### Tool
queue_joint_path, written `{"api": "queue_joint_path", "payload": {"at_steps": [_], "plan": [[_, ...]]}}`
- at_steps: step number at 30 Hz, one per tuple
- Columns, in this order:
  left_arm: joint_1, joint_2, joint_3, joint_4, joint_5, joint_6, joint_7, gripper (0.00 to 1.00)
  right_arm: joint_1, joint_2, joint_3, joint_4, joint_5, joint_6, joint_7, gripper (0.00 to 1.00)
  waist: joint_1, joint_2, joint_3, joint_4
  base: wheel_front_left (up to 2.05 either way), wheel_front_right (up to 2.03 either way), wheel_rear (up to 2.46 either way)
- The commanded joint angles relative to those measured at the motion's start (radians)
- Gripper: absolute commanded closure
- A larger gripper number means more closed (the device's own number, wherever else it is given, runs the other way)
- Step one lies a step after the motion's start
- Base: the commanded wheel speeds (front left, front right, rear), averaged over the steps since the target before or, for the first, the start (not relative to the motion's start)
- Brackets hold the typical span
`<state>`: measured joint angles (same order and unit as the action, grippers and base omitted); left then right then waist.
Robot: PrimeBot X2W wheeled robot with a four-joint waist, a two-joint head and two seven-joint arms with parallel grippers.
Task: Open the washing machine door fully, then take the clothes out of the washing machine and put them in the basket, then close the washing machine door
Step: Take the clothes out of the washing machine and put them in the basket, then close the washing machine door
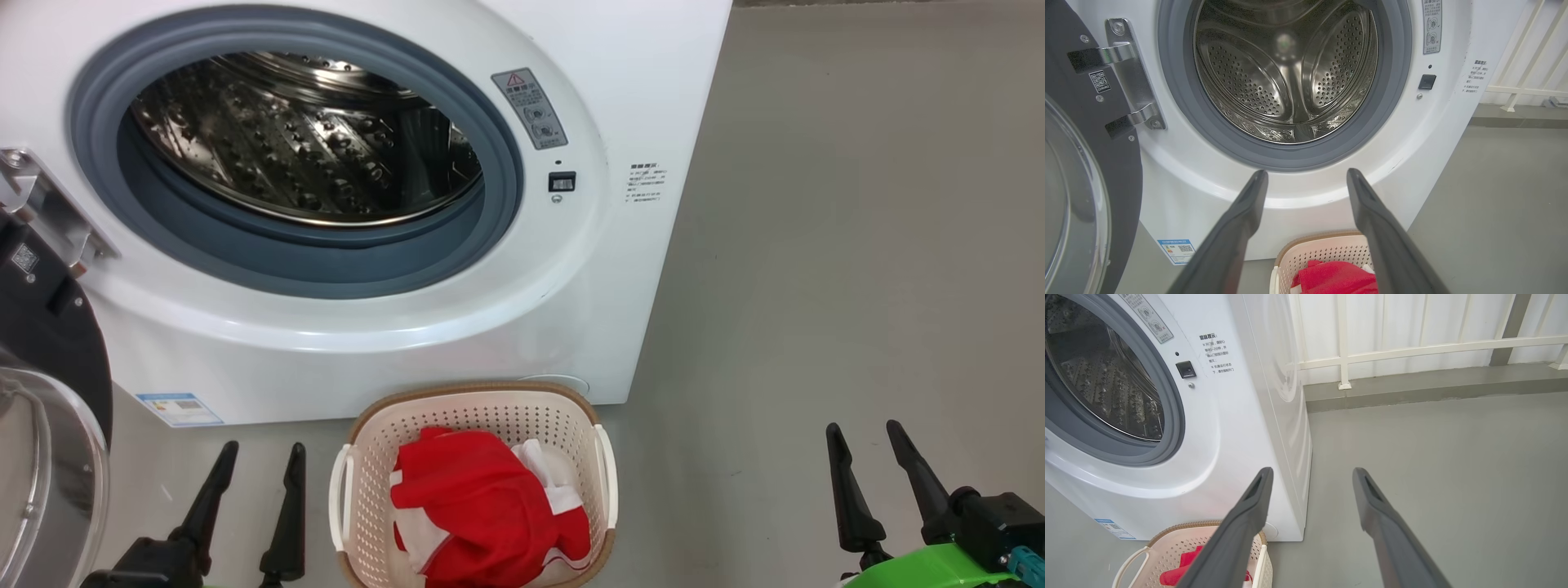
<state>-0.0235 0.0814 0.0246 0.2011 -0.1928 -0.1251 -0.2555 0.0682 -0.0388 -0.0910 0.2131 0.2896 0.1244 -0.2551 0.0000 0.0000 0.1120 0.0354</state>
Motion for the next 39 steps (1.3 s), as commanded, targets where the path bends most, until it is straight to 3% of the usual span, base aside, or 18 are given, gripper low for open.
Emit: {"api": "queue_joint_path", "payload": {"at_steps": [1,19,39], "plan": [[-0.021,0.013,0.038,-0.030,0.003,-0.006,-0.006,0.00,-0.011,-0.011,0.018,-0.024,-0.001,0.006,-0.007,0.00,0.0000,0.0000,0.000,-0.001,0.00,0.00,0.00],[-0.022,0.014,0.035,-0.018,0.013,-0.006,-0.006,0.00,-0.013,-0.011,0.014,-0.022,0.001,0.006,-0.007,0.00,0.0000,0.0000,-0.004,0.002,-0.10,0.10,0.00],[-0.018,0.020,0.020,-0.020,-0.016,-0.006,-0.006,0.00,-0.012,-0.011,0.014,-0.022,0.002,0.006,-0.007,0.00,0.0000,0.0000,-0.007,0.010,-1.14,1.14,0.00]]}}
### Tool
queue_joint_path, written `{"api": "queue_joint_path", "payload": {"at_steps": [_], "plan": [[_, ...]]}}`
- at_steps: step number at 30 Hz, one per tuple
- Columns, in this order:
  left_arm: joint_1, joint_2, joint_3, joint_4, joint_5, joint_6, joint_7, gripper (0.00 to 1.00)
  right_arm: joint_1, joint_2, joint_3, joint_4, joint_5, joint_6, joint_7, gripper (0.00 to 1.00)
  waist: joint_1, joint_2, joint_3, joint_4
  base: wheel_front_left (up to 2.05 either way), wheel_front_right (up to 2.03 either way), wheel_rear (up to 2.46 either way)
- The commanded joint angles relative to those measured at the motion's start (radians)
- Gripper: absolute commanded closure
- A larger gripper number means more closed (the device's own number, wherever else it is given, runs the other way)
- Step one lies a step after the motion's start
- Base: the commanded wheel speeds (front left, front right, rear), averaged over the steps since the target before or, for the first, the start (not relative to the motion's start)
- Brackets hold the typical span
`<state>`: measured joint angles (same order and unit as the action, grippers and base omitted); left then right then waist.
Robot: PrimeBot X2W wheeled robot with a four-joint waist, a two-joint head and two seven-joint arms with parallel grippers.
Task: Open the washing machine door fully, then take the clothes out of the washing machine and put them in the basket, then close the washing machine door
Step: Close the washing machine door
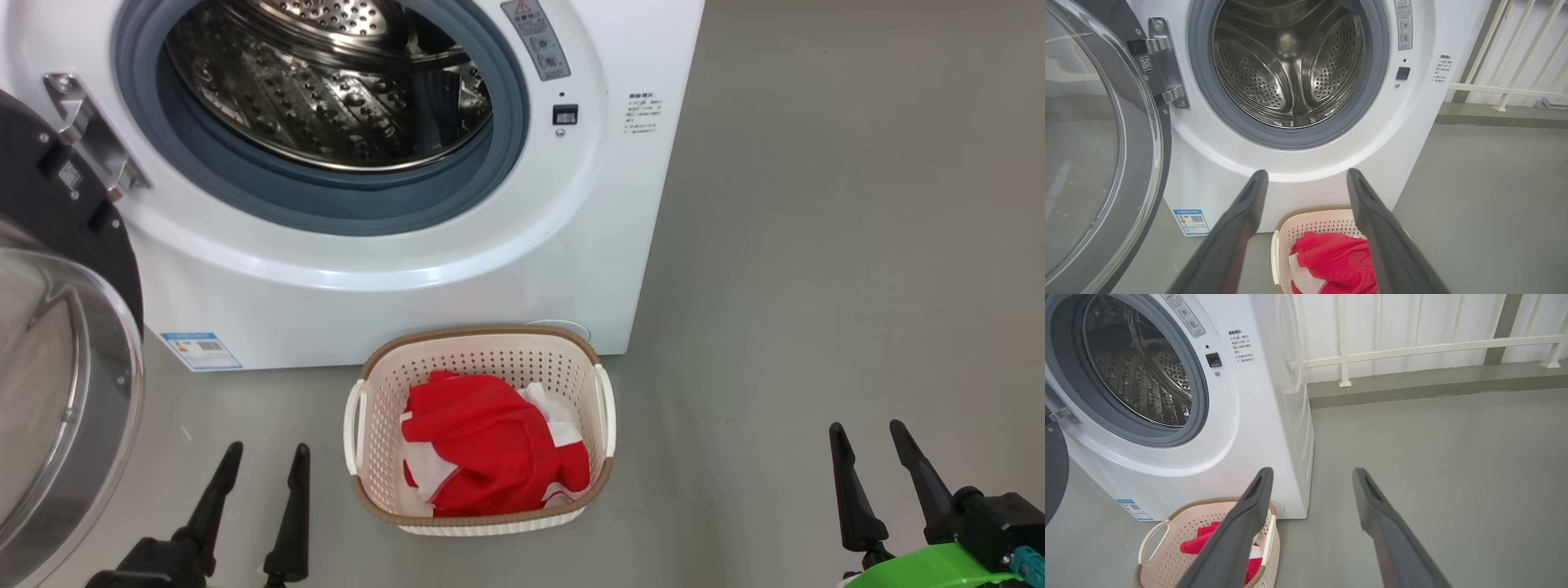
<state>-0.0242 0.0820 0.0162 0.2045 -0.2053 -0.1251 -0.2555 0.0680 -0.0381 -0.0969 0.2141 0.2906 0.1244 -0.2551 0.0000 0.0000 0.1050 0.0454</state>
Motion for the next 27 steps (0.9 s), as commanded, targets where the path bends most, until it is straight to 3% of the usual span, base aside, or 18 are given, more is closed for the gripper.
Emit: {"api": "queue_joint_path", "payload": {"at_steps": [1,16,27], "plan": [[-0.017,0.020,0.028,-0.024,-0.003,-0.006,-0.006,0.00,-0.011,-0.012,0.020,-0.023,0.001,0.006,-0.007,0.00,0.0000,0.0000,0.000,0.000,-0.34,0.34,0.00],[-0.008,0.015,0.027,-0.020,-0.012,-0.006,-0.006,0.00,-0.009,-0.012,0.024,-0.021,-0.006,0.006,-0.007,0.00,0.0000,0.0000,-0.005,0.013,-0.02,0.02,0.00],[0.000,-0.007,0.034,0.017,-0.031,-0.006,-0.006,0.00,-0.030,-0.012,0.053,-0.007,-0.034,0.006,-0.007,0.00,0.0000,0.0000,-0.005,0.101,0.00,0.00,0.00]]}}
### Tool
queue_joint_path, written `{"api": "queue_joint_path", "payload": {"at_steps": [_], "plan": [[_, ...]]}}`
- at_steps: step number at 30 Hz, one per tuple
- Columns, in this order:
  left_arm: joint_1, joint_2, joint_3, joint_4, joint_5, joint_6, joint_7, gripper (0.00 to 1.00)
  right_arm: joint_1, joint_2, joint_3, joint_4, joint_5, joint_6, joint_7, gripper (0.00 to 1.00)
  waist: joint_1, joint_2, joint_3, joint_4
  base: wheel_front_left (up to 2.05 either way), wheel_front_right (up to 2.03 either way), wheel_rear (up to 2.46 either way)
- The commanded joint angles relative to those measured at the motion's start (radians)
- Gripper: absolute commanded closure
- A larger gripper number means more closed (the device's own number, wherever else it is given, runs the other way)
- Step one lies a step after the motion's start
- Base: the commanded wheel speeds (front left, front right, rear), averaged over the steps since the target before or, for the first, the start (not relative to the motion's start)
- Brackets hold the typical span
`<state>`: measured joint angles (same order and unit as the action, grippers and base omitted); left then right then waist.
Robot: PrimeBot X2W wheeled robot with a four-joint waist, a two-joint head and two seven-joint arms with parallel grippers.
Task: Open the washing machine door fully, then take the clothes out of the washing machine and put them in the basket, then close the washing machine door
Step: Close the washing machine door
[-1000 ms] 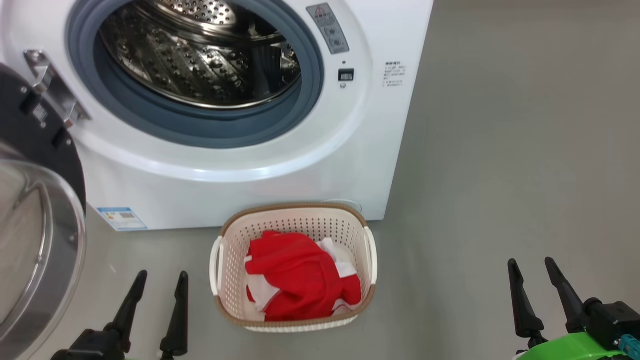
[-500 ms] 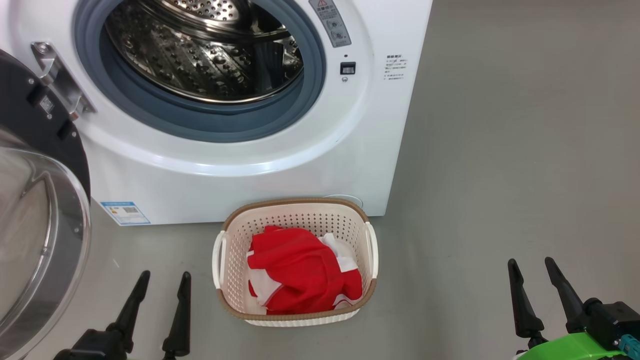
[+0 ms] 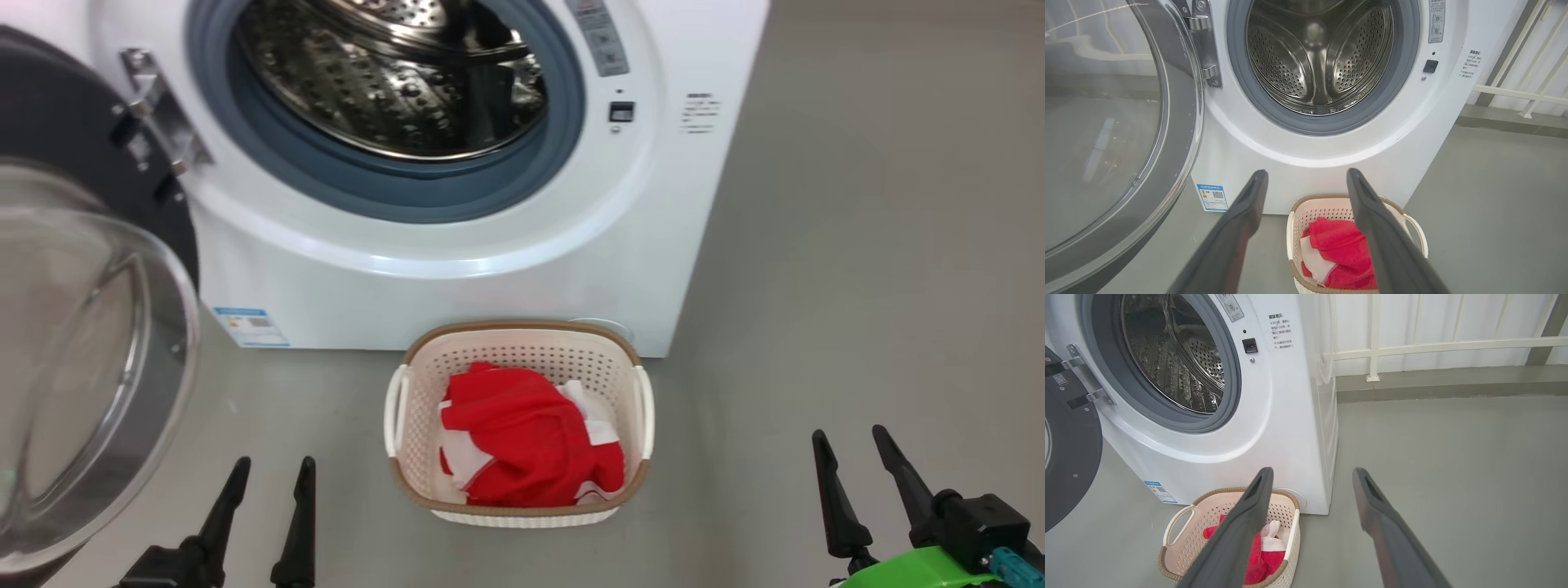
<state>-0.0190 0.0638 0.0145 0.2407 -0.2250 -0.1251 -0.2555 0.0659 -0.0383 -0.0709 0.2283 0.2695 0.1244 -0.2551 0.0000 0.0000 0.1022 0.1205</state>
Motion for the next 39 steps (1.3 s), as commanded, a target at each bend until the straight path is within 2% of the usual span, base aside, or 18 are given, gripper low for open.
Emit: {"api": "queue_joint_path", "payload": {"at_steps": [1,16,22,30,39], "plan": [[-0.003,0.009,0.039,-0.016,-0.012,-0.006,-0.006,0.00,-0.030,-0.012,0.030,-0.019,-0.016,0.006,-0.007,0.00,0.0000,0.0000,-0.003,0.039,0.00,0.00,0.00],[0.012,-0.013,0.071,0.027,-0.042,-0.005,-0.006,0.00,-0.079,-0.012,0.112,0.035,-0.054,0.006,-0.007,0.00,0.0000,0.0000,-0.017,0.283,0.00,0.00,0.00],[0.029,-0.013,0.065,0.037,-0.085,0.016,-0.006,0.00,-0.090,-0.012,0.142,0.056,-0.058,0.006,-0.007,0.00,0.0000,0.0000,-0.036,0.374,0.00,0.00,0.00],[0.067,-0.013,0.081,-0.010,-0.129,0.060,-0.006,0.00,-0.158,-0.023,0.241,0.101,-0.048,0.006,-0.007,0.00,0.0000,0.0000,-0.013,0.402,0.00,0.00,0.00],[0.093,-0.013,0.100,-0.050,-0.167,0.093,-0.006,0.00,-0.223,-0.031,0.307,0.146,-0.025,0.006,-0.007,0.00,0.0000,0.0000,-0.001,0.410,0.00,0.00,0.00]]}}
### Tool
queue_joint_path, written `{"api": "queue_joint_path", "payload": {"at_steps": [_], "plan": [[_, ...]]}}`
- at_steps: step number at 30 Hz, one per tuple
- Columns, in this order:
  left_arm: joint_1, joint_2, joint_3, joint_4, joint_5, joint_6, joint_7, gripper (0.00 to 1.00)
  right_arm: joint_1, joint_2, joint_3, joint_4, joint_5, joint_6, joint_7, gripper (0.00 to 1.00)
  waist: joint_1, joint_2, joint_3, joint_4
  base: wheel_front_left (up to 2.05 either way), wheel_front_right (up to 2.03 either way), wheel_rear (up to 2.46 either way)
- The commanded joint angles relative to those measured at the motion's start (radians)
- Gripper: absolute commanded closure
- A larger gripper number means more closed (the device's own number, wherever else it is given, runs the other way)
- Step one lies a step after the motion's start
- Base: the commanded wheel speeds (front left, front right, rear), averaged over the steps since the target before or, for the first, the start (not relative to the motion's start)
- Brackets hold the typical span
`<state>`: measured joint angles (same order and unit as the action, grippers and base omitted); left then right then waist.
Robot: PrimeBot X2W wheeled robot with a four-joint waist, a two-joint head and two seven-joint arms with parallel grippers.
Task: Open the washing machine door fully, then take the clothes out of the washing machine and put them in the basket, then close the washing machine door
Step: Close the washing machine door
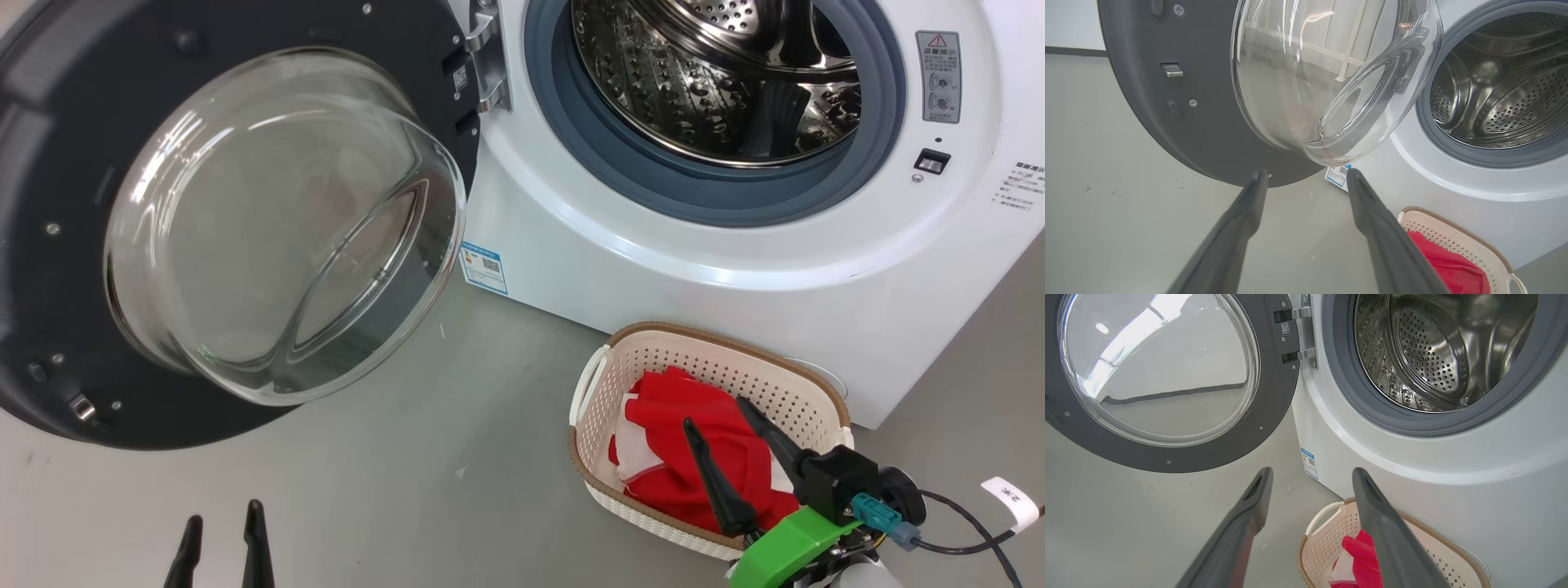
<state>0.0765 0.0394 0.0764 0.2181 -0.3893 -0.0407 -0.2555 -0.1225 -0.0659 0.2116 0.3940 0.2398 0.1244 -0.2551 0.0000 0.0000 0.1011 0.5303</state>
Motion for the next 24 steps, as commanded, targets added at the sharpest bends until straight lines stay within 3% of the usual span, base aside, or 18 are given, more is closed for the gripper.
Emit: {"api": "queue_joint_path", "payload": {"at_steps": [1,9,11,12,13,20,24], "plan": [[-0.002,0.011,0.038,-0.029,-0.004,0.010,-0.006,0.00,-0.038,-0.005,0.027,-0.017,0.008,0.006,-0.007,0.00,0.0000,0.0000,0.000,0.000,0.00,0.00,0.00],[0.000,0.011,0.040,-0.053,0.006,0.013,-0.006,0.00,-0.032,-0.007,0.031,-0.014,0.017,0.006,-0.007,0.00,0.0000,0.0000,-0.013,-0.004,0.00,0.00,0.00],[-0.005,0.011,0.042,-0.064,0.008,0.007,-0.006,0.63,-0.025,-0.005,0.024,-0.019,0.017,0.006,-0.007,0.00,0.0000,0.0000,-0.017,-0.006,0.00,0.00,0.00],[-0.009,0.011,0.046,-0.074,0.008,0.002,-0.006,0.78,-0.020,-0.004,0.021,-0.022,0.017,0.006,-0.007,0.00,0.0000,0.0000,-0.019,-0.007,0.00,0.00,0.00],[-0.015,0.011,0.051,-0.085,0.002,-0.004,-0.006,1.00,-0.016,-0.003,0.017,-0.024,0.017,0.006,-0.007,0.00,0.0000,0.0000,-0.021,-0.008,0.00,0.00,0.00],[-0.098,0.011,0.142,-0.263,0.026,-0.078,-0.006,1.00,0.031,0.008,-0.016,-0.045,0.015,0.006,-0.007,0.00,0.0000,0.0000,-0.040,-0.014,0.00,0.00,0.00],[-0.183,0.043,0.223,-0.366,0.045,-0.088,-0.006,1.00,0.051,0.012,-0.029,-0.055,0.014,0.006,-0.007,0.00,0.0000,0.0000,-0.046,-0.017,0.00,0.00,0.00]]}}
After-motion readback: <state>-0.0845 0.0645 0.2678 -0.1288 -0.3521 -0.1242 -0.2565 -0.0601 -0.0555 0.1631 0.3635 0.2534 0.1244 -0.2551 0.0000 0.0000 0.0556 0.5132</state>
